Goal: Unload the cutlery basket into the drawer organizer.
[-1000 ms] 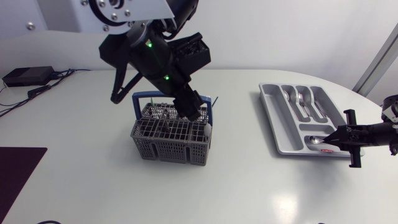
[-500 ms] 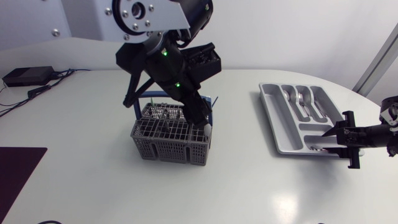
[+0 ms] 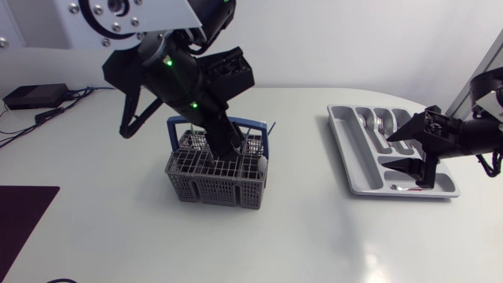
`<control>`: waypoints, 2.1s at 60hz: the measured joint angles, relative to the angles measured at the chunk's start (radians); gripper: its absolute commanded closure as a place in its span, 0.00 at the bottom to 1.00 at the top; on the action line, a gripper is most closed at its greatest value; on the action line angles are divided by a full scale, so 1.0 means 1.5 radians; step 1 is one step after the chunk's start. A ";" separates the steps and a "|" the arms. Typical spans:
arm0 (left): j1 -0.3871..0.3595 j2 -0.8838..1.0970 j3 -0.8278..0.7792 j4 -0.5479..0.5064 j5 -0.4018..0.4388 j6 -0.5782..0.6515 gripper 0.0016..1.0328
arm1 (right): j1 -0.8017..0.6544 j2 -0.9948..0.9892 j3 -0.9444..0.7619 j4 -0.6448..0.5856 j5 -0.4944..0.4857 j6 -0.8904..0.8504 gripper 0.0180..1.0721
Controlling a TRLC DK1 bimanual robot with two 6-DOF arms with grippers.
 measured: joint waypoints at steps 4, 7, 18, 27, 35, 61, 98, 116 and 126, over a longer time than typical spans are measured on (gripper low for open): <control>0.011 -0.007 -0.011 0.000 0.000 0.000 0.35 | 0.042 -0.019 0.005 -0.021 0.003 0.071 0.19; 0.018 -0.011 -0.022 0.000 0.000 0.000 0.35 | 0.078 -0.032 0.012 -0.045 0.008 0.124 0.19; 0.031 -0.025 -0.061 -0.001 0.000 0.000 0.35 | 0.204 -0.065 0.048 -0.117 0.018 0.316 0.19; 0.043 -0.040 -0.085 0.000 0.000 0.000 0.35 | 0.290 -0.068 0.079 -0.141 0.025 0.451 0.19; 0.055 -0.053 -0.094 0.002 0.000 0.000 0.35 | 0.335 -0.055 0.112 -0.157 0.025 0.552 0.22; 0.085 -0.101 -0.166 0.030 0.000 0.000 0.35 | 0.453 0.057 0.168 -0.154 0.005 0.784 0.33; 0.111 -0.139 -0.224 0.072 0.000 0.000 0.35 | 0.508 0.100 0.168 -0.008 0.052 0.979 0.58; 0.113 -0.144 -0.246 0.092 0.005 0.000 0.35 | 0.534 0.124 0.168 0.004 0.071 1.000 0.60; 0.119 -0.144 -0.255 0.097 0.008 0.001 0.35 | 0.534 0.132 0.167 0.004 0.078 1.002 0.65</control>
